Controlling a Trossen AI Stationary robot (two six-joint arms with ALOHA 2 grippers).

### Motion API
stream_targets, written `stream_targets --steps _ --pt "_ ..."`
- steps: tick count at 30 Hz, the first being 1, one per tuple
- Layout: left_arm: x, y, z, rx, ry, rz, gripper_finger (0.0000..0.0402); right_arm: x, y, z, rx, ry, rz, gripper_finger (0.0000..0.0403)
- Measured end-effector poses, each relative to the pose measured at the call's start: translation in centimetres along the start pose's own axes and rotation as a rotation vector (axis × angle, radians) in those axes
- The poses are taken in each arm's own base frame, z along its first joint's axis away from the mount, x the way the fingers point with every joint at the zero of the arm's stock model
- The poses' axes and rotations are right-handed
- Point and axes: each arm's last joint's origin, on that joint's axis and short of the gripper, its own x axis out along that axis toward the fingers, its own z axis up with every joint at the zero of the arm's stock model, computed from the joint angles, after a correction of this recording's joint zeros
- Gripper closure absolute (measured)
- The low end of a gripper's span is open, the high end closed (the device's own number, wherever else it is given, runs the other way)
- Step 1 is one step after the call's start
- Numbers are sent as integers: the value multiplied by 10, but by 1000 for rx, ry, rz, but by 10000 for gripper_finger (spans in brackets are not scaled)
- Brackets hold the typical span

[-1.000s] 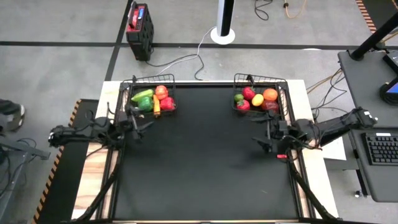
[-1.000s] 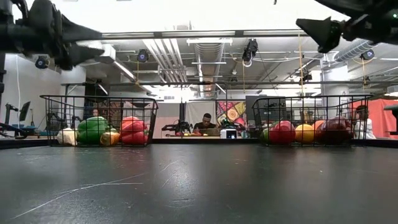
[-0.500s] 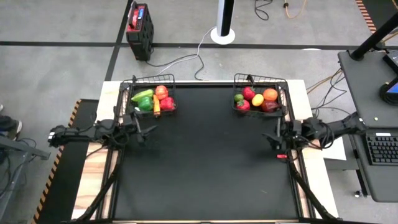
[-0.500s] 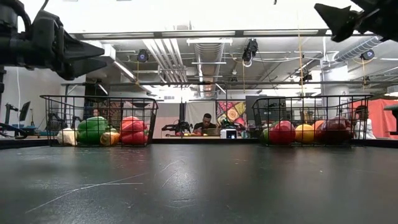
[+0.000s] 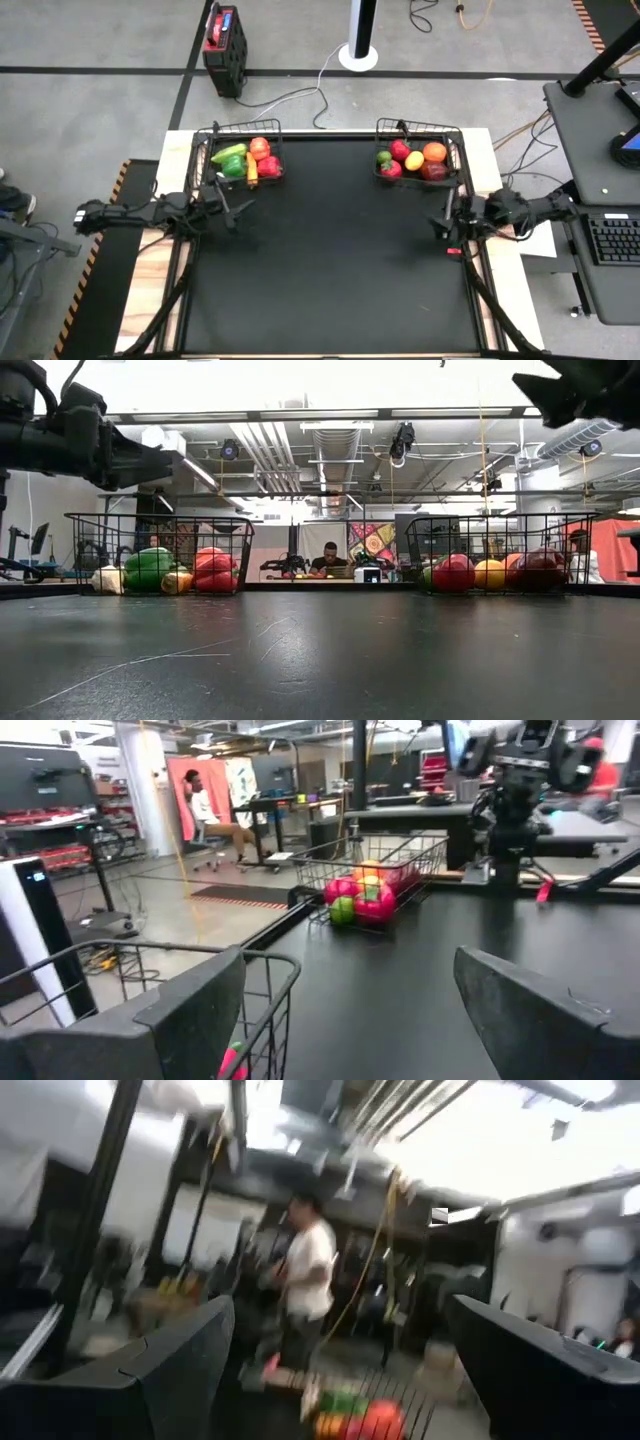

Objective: Sort produce into baskets
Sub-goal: Return to Home Position

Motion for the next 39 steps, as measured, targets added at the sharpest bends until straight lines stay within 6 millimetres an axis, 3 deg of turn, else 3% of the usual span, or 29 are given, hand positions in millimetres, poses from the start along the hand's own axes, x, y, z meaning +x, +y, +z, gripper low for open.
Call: stream_targets --steps 4,7,23,39 --pt "1 0 -1 4 13 6 63 -1 7 -20 -18 196 80 44" --pt "1 -1 -2 6 22 3 63 -2 10 -27 78 281 82 44" --pt "3 -2 -4 20 49 -2 63 -2 12 -29 341 312 82 44" --pt "3 -2 -4 21 52 -3 63 -2 12 -29 342 313 81 44"
